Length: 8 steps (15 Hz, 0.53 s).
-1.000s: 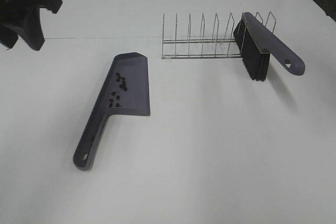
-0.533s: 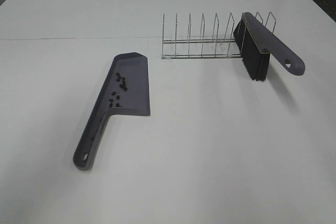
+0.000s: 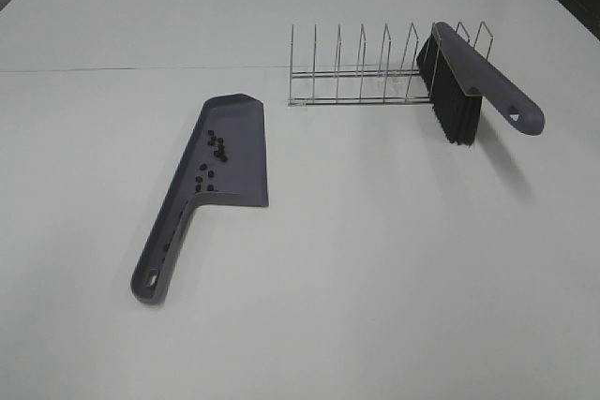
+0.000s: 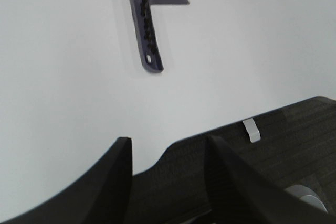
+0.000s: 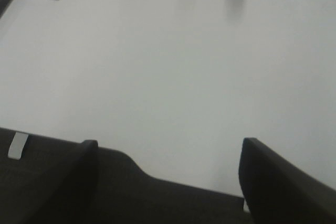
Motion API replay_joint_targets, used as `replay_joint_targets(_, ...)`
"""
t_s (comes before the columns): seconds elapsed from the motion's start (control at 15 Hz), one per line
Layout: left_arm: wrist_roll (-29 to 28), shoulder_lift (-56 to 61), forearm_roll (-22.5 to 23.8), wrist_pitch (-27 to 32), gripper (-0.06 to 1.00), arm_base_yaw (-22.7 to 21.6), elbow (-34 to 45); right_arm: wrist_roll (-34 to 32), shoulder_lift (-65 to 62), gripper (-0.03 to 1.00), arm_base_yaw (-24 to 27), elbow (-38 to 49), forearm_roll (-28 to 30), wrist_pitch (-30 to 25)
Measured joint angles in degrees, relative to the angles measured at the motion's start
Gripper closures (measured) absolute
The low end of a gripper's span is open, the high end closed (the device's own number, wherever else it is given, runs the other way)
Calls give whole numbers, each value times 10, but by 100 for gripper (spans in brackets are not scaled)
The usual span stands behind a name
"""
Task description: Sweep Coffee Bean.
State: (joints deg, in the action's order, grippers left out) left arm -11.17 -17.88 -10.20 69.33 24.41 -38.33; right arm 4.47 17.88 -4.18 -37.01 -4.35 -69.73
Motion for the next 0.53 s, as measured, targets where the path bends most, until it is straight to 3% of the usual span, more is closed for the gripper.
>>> replay_joint_targets(0.4, 137, 101, 7, 0, 55, 0, 13, 25, -176, 34, 0, 2, -37, -1)
replay_joint_targets(0.53, 184, 103, 2, -17, 55, 0, 69, 29, -182, 34, 0, 32, -41, 33)
